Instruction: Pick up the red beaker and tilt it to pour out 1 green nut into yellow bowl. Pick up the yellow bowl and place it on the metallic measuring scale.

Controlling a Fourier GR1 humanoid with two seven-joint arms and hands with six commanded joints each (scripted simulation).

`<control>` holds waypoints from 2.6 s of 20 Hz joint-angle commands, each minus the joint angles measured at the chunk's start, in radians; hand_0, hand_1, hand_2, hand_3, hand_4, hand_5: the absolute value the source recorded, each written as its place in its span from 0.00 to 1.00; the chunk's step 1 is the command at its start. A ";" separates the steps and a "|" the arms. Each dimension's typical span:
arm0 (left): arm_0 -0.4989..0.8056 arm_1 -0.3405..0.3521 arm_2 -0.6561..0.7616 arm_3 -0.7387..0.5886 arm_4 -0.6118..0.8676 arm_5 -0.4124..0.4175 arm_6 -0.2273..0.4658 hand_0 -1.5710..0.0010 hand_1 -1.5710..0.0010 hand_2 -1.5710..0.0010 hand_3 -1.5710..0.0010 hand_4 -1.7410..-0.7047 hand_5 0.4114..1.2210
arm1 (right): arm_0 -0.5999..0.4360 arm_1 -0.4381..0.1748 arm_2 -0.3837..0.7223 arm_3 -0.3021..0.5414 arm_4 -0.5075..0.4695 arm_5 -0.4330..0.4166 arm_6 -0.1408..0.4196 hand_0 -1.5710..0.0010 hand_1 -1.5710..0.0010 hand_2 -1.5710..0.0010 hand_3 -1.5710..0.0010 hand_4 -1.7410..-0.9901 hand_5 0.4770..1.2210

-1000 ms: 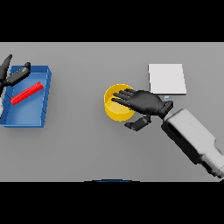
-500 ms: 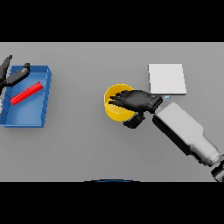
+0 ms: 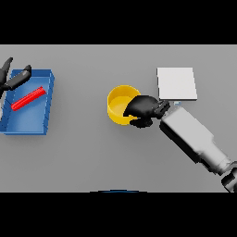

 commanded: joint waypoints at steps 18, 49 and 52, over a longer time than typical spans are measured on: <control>0.000 0.009 0.003 -0.026 0.010 -0.009 -0.009 1.00 1.00 1.00 1.00 0.93 0.36 | -0.003 -0.127 -0.076 -0.226 -0.091 0.158 0.116 0.01 0.01 0.09 0.23 0.00 1.00; 0.028 0.010 0.008 -0.104 0.036 0.010 0.115 1.00 1.00 1.00 1.00 0.86 0.49 | -0.096 -0.186 -0.260 0.286 -0.071 -0.162 0.113 0.00 0.00 0.12 0.12 0.00 1.00; 0.021 0.017 0.014 -0.101 0.042 0.002 0.118 1.00 1.00 1.00 1.00 0.86 0.47 | -0.091 -0.186 -0.255 0.292 -0.076 -0.148 0.109 0.00 0.00 0.12 0.10 0.00 1.00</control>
